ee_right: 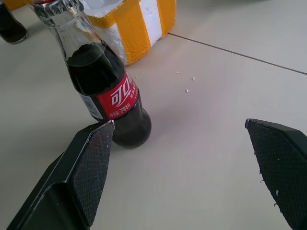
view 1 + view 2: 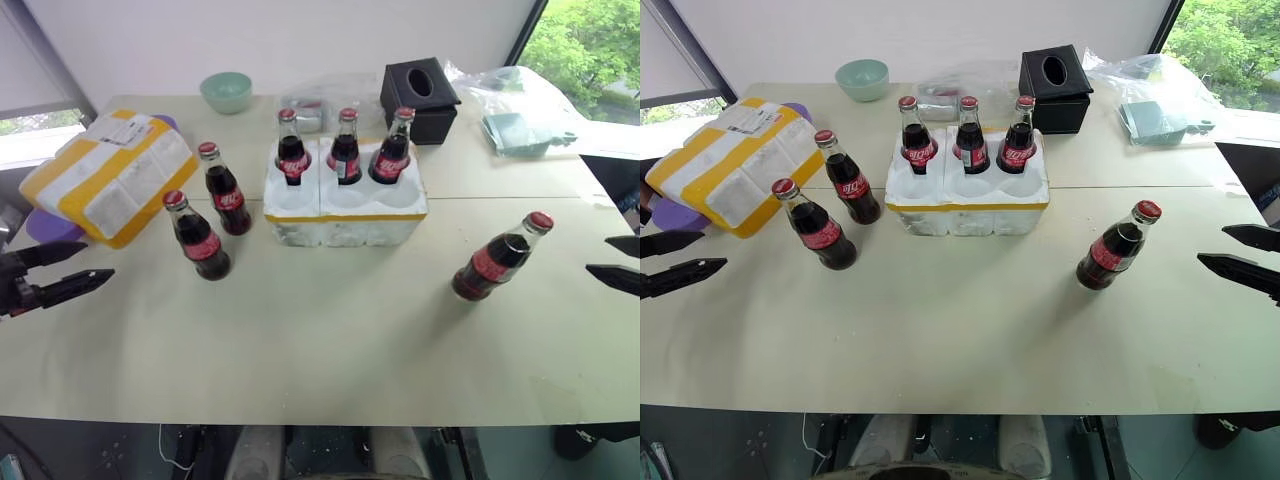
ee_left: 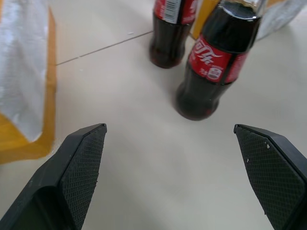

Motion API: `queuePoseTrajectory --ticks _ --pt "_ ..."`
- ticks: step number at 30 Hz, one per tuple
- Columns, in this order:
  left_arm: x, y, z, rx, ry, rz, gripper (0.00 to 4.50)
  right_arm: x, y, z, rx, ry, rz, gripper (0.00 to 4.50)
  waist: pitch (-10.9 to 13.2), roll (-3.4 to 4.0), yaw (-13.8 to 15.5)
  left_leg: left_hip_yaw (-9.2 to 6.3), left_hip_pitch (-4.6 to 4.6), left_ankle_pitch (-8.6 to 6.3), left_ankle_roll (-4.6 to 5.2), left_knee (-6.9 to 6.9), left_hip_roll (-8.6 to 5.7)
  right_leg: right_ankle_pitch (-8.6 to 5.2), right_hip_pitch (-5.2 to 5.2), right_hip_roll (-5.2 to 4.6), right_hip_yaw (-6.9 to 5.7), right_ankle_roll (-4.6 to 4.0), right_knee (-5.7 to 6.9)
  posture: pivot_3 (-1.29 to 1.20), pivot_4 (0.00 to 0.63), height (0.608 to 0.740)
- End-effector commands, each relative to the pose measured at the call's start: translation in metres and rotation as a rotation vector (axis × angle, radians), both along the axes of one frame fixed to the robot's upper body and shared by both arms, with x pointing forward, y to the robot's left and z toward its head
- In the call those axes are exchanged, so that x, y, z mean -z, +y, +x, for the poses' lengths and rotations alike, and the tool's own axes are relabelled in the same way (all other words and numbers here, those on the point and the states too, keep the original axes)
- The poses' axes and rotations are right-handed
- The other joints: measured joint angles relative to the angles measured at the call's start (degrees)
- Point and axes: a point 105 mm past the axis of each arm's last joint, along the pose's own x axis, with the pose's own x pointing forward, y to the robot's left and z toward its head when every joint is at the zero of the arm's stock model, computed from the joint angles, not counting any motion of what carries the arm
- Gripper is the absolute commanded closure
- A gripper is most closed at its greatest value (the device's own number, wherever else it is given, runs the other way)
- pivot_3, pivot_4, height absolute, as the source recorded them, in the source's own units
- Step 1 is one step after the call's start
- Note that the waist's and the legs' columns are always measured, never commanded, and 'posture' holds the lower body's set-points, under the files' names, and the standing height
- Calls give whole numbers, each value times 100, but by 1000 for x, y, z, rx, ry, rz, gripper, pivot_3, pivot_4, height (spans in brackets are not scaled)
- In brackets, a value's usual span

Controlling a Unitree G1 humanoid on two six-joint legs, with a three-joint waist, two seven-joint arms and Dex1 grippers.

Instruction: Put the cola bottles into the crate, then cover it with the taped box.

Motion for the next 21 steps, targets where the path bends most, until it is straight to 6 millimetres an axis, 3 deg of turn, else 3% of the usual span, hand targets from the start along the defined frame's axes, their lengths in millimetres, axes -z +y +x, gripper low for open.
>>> queuePoseTrajectory --ticks 1,9,13,17,21 --pt "-11 -21 1 102 -27 16 10 -48 8 -2 -47 -108 -17 0 -1 9 -4 3 1 0 0 2 0 3 0 0 4 1 0 0 150 739" --pt "0 -49 10 218 -6 46 10 -82 58 -6 -274 -112 -65 0 -1 12 -7 9 2 0 0 -3 5 4 -5 4 9 1 0 0 150 739" --pt "8 -57 23 241 -3 50 10 -118 102 -10 -433 -158 -53 0 13 40 -8 20 1 0 0 4 4 9 -8 3 17 5 0 0 150 739" --pt "17 -65 39 244 -6 51 10 -140 133 -14 -554 -187 -26 0 12 41 -3 27 -3 0 0 1 6 18 -20 5 25 5 -1 0 150 739" --pt "25 -75 51 253 -10 52 10 -149 153 -16 -630 -193 -4 0 15 26 3 30 -12 0 -1 3 5 21 -24 4 26 9 -8 0 150 739"
